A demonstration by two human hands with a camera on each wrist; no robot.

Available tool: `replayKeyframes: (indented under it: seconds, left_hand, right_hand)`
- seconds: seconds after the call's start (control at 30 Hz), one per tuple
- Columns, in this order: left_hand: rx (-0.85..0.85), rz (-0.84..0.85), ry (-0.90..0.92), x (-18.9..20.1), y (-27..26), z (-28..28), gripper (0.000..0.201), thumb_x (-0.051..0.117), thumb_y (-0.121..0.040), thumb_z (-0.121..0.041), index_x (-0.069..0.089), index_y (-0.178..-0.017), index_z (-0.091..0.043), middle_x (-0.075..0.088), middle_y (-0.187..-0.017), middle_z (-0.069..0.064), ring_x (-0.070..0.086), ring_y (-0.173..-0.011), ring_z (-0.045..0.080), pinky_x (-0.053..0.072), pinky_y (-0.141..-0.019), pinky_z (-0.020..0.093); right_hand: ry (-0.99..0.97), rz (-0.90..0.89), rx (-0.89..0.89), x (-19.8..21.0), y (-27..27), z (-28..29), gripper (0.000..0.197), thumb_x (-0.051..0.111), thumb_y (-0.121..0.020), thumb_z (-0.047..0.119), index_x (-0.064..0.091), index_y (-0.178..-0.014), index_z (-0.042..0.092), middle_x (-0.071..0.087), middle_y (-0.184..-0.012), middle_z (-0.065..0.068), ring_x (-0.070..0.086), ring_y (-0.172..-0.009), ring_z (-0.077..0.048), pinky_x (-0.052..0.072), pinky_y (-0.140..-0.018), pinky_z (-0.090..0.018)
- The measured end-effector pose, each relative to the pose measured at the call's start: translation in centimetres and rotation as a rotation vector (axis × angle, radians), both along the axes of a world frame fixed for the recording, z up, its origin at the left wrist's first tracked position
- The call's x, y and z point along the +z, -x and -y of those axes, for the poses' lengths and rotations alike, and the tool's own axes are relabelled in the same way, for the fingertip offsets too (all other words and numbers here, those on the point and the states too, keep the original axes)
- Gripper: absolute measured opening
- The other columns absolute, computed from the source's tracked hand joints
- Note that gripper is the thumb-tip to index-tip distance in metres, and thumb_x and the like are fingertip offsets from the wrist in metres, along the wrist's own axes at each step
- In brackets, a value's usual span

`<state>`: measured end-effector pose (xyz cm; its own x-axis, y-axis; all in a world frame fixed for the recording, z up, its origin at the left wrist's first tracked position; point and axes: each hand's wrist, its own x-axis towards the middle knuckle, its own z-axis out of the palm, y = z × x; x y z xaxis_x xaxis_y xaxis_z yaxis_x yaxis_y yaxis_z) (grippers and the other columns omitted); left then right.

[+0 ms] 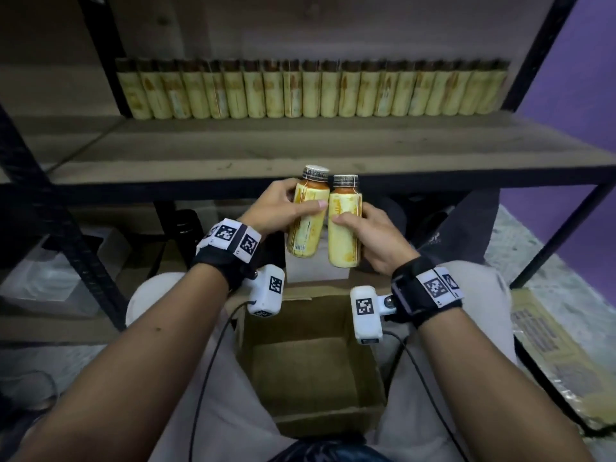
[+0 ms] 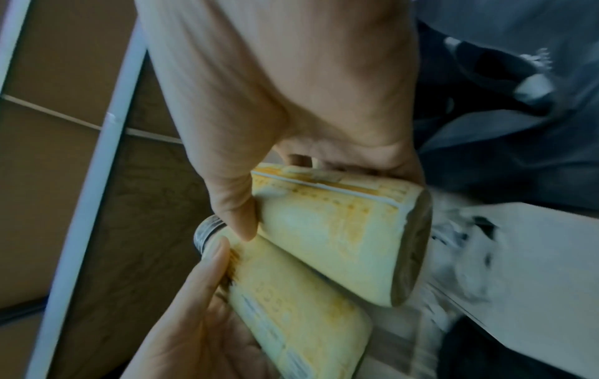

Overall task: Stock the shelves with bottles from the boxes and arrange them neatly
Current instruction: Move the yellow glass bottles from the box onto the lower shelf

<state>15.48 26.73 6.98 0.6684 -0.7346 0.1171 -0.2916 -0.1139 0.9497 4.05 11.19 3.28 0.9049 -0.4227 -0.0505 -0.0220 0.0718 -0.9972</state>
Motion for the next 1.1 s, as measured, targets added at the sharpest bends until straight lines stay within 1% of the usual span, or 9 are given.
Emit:
replayKeyframes:
  seconds: [0.1, 0.17, 0.27, 0.47, 0.63, 0.8, 0.93, 1.0, 1.1]
  left_hand:
    - [-0.053, 0.091, 0.013, 4.1, -0.4, 2.4, 0.036, 0.080, -0.078, -0.020, 0.066, -0.111, -0.017, 0.075, -0.097, -0.002, 0.072, -0.090, 0.011, 0.059, -0.072, 0.027]
    - [-0.054, 0.187, 0.028, 6.4, -0.6, 4.4, 0.035, 0.085, -0.072, -0.021, 0.068, -0.102, -0.020, 0.075, -0.096, -0.004, 0.071, -0.090, 0.008, 0.057, -0.079, 0.023]
    - [-0.091, 0.364, -0.011, 9.5, -0.8, 7.9, 0.042, 0.088, -0.065, -0.026, 0.069, -0.102, -0.020, 0.075, -0.093, -0.008, 0.069, -0.086, 0.001, 0.054, -0.074, 0.016]
    - [-0.209, 0.760, -0.313, 14.4, -1.5, 16.4, 0.040, 0.088, -0.059, -0.037, 0.066, -0.086, -0.017, 0.071, -0.084, -0.005, 0.066, -0.080, 0.014, 0.053, -0.067, 0.031]
    - [-0.300, 0.908, -0.424, 16.3, -1.8, 24.2, 0.043, 0.088, -0.060, -0.039, 0.066, -0.083, -0.010, 0.070, -0.082, 0.003, 0.064, -0.077, 0.020, 0.051, -0.065, 0.034]
    - [-0.366, 1.004, -0.476, 16.8, -2.0, 32.1, 0.052, 0.088, -0.059, -0.044, 0.067, -0.088, -0.006, 0.070, -0.088, 0.006, 0.065, -0.082, 0.024, 0.055, -0.075, 0.044]
    - [-0.373, 0.939, -0.409, 16.5, -2.8, 38.1, 0.057, 0.090, -0.057, -0.040, 0.060, -0.098, -0.014, 0.065, -0.092, -0.001, 0.063, -0.085, 0.019, 0.055, -0.071, 0.038]
    - [-0.379, 0.898, -0.355, 16.1, -3.4, 41.1, 0.067, 0.090, -0.055, -0.040, 0.054, -0.108, -0.019, 0.061, -0.097, -0.005, 0.059, -0.087, 0.016, 0.052, -0.068, 0.034]
    - [-0.399, 0.943, -0.307, 15.6, -4.5, 45.8, 0.063, 0.089, -0.054, -0.043, 0.058, -0.103, -0.019, 0.064, -0.094, -0.006, 0.060, -0.084, 0.014, 0.050, -0.064, 0.031]
  right_hand:
    - [0.061, 0.088, -0.065, 3.4, 0.6, 2.1, 0.036, 0.072, -0.085, 0.013, 0.063, -0.120, 0.014, 0.073, -0.111, -0.007, 0.070, -0.104, -0.024, 0.056, -0.091, -0.044]
    - [0.104, 0.128, -0.120, 5.4, 1.0, 3.9, 0.034, 0.074, -0.083, 0.011, 0.065, -0.115, 0.014, 0.075, -0.106, -0.006, 0.071, -0.100, -0.021, 0.057, -0.088, -0.040]
    - [0.243, 0.135, -0.182, 8.1, 1.9, 7.2, 0.035, 0.078, -0.079, 0.014, 0.067, -0.113, 0.016, 0.074, -0.104, -0.003, 0.071, -0.097, -0.016, 0.058, -0.085, -0.033]
    - [0.506, 0.049, -0.319, 11.0, 4.1, 15.2, 0.024, 0.080, -0.076, 0.017, 0.071, -0.098, 0.014, 0.075, -0.090, 0.001, 0.070, -0.078, -0.004, 0.053, -0.064, -0.016]
    - [0.607, -0.070, -0.398, 12.0, 5.5, 22.0, 0.023, 0.085, -0.070, 0.021, 0.072, -0.089, 0.015, 0.075, -0.080, 0.006, 0.070, -0.077, -0.006, 0.052, -0.065, -0.021]
    - [0.649, -0.168, -0.471, 13.1, 6.6, 28.4, 0.025, 0.086, -0.068, 0.024, 0.072, -0.088, 0.018, 0.076, -0.082, 0.007, 0.072, -0.081, -0.010, 0.056, -0.072, -0.030]
    - [0.670, -0.212, -0.523, 13.9, 7.2, 32.8, 0.025, 0.085, -0.072, 0.022, 0.068, -0.090, 0.024, 0.074, -0.079, 0.014, 0.070, -0.079, -0.003, 0.052, -0.066, -0.022]
    - [0.679, -0.231, -0.546, 14.1, 7.2, 35.0, 0.025, 0.085, -0.073, 0.019, 0.068, -0.091, 0.022, 0.074, -0.084, 0.007, 0.069, -0.085, -0.009, 0.055, -0.074, -0.029]
    - [0.666, -0.286, -0.574, 14.2, 6.6, 38.7, 0.027, 0.085, -0.073, 0.020, 0.068, -0.094, 0.020, 0.073, -0.089, 0.004, 0.069, -0.090, -0.014, 0.056, -0.083, -0.036]
